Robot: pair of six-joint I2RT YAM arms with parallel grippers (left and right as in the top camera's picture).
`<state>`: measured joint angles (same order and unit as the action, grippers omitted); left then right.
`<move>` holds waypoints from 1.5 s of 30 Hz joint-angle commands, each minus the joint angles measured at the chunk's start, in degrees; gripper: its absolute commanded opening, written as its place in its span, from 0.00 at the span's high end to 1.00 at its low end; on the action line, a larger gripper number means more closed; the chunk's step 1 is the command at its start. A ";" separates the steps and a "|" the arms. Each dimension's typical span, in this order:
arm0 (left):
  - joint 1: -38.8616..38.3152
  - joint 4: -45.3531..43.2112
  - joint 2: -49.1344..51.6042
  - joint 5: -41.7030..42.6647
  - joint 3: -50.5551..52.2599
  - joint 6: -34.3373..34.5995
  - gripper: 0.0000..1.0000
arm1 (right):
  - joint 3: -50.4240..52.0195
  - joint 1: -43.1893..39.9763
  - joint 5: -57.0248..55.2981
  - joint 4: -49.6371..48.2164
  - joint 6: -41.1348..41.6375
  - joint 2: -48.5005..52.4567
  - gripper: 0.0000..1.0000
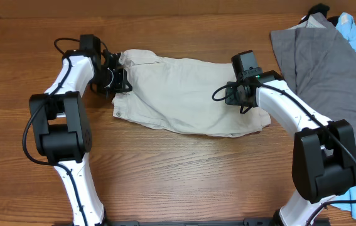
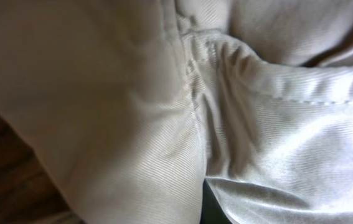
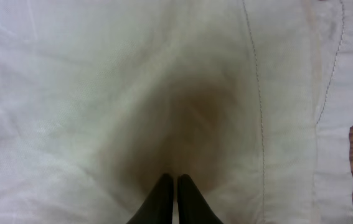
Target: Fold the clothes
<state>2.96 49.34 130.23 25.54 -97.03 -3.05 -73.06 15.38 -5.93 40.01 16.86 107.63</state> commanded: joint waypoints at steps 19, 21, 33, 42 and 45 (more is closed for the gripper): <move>11.67 18.56 -19.82 -7.56 1.22 1.77 0.96 | -10.01 0.13 25.16 6.03 0.70 -1.29 0.70; 11.56 18.64 -22.84 -7.54 1.20 1.79 0.96 | -9.66 0.15 25.33 6.34 0.72 -0.96 0.68; 7.34 25.35 -26.51 -7.52 -5.53 1.77 0.96 | -5.68 0.76 29.20 4.28 0.79 7.89 0.96; -2.54 23.74 -26.49 -4.96 -5.92 4.70 0.96 | -5.64 0.68 29.11 3.48 1.40 12.63 0.96; -7.08 21.03 -26.49 -4.90 -5.88 9.05 0.96 | -5.64 0.68 29.14 3.13 2.69 12.63 0.96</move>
<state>0.45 72.51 105.10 18.00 -100.88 0.62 -79.07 15.75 22.50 43.68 18.63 118.80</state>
